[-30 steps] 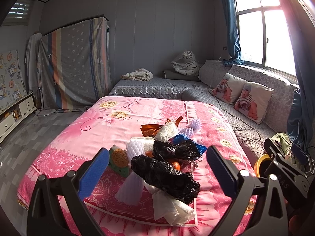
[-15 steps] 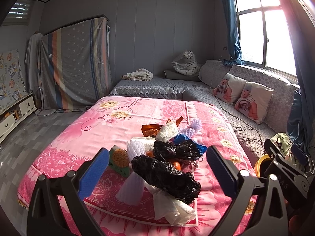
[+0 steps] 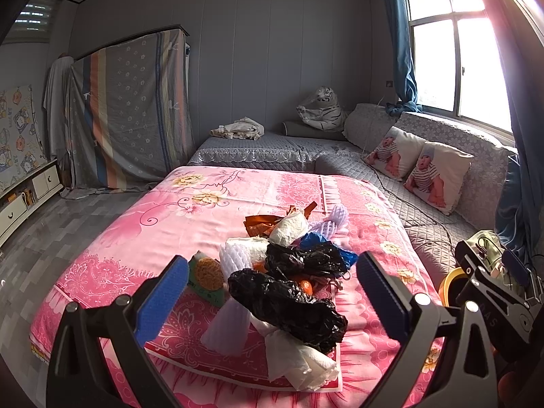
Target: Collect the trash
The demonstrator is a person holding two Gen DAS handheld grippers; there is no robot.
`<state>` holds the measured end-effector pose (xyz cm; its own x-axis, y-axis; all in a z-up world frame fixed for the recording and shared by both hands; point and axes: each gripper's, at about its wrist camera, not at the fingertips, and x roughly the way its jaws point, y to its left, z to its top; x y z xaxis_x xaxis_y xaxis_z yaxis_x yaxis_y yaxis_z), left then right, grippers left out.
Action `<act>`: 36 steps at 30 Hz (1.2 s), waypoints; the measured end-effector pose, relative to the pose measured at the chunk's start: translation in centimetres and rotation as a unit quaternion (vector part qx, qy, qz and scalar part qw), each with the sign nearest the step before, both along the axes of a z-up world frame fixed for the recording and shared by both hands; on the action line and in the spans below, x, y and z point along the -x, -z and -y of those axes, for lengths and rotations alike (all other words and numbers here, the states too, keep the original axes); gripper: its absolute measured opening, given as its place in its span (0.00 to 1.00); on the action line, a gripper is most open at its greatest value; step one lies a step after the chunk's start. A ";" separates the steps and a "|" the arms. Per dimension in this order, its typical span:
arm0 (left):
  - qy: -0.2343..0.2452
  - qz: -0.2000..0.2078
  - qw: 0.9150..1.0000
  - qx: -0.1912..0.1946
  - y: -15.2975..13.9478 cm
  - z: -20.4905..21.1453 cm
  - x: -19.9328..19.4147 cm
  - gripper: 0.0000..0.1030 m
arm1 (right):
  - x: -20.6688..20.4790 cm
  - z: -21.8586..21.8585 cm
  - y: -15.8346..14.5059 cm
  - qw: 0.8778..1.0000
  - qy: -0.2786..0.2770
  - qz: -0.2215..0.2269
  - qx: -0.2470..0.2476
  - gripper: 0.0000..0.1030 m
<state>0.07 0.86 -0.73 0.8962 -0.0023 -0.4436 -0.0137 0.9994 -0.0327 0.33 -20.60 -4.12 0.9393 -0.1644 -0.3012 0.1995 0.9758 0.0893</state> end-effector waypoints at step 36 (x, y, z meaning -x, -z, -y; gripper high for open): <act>-0.021 -0.002 1.000 -0.007 0.6 -1.5 -0.7 0.93 | -0.7 0.1 0.3 1.000 -0.002 -0.004 -0.003 0.92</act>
<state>0.76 2.33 -1.33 0.8934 0.0422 -0.4473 -0.0562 0.9983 -0.0181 1.04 -20.68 -4.44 0.9375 -0.1598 -0.3092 0.1970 0.9760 0.0929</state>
